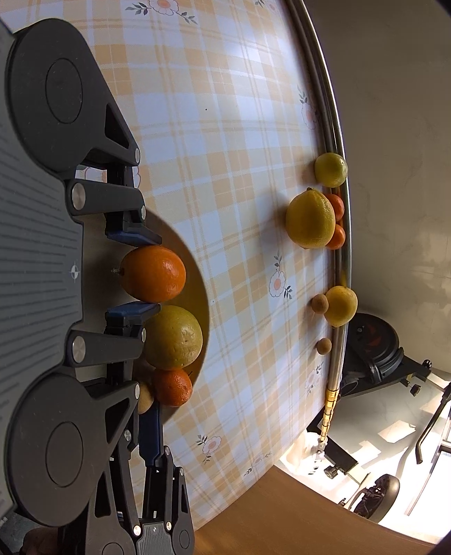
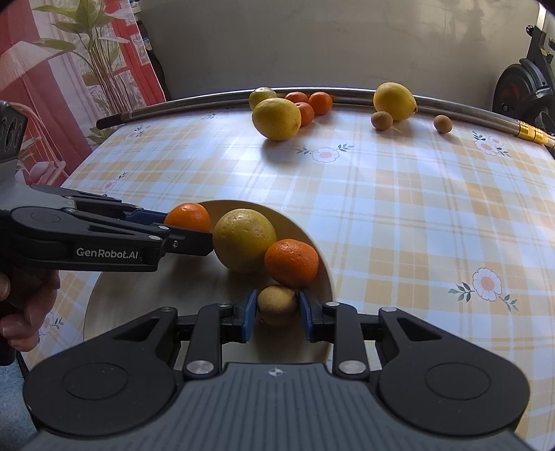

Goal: Organize fruits
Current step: 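Carry the orange and kiwi over the cream plate with both tools, then lower both fruits into the cream plate and open both tools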

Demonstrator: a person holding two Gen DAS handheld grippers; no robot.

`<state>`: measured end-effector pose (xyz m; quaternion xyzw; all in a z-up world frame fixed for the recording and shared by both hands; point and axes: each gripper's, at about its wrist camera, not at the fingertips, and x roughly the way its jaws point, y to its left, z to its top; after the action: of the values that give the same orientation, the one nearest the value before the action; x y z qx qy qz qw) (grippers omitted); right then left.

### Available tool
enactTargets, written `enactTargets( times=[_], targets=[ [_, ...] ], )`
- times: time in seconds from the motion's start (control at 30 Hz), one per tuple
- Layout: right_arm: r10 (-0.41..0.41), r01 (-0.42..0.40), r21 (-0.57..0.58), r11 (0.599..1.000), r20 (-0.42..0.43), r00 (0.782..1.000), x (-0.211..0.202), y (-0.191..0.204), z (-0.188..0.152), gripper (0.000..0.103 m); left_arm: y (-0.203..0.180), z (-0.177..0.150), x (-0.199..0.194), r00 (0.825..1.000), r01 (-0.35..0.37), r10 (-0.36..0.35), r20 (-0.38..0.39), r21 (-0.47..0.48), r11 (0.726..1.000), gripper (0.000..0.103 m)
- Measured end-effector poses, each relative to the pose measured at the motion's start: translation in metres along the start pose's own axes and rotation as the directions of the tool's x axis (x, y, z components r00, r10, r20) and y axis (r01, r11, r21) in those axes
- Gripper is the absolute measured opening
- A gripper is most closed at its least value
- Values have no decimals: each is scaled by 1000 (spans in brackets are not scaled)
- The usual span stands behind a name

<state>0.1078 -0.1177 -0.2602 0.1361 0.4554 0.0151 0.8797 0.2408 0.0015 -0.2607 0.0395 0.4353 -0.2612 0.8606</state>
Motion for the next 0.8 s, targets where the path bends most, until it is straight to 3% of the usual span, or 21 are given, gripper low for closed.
enactTargets(
  times=[0.27, 0.4, 0.8],
  targets=[
    [6, -6, 16, 1000, 10, 1000, -4, -3, -4, 29, -4, 1, 4, 1000, -19, 19, -4, -2, 1000, 36],
    [7, -7, 23, 1000, 19, 1000, -8, -3, -5, 29, -3, 2, 0, 1000, -25, 25, 5, -22, 999, 45],
    [-6, 2, 49, 999, 80, 997, -34, -11, -3, 29, 6, 7, -40, 995, -3, 10, 104, -67, 998, 49]
  ],
)
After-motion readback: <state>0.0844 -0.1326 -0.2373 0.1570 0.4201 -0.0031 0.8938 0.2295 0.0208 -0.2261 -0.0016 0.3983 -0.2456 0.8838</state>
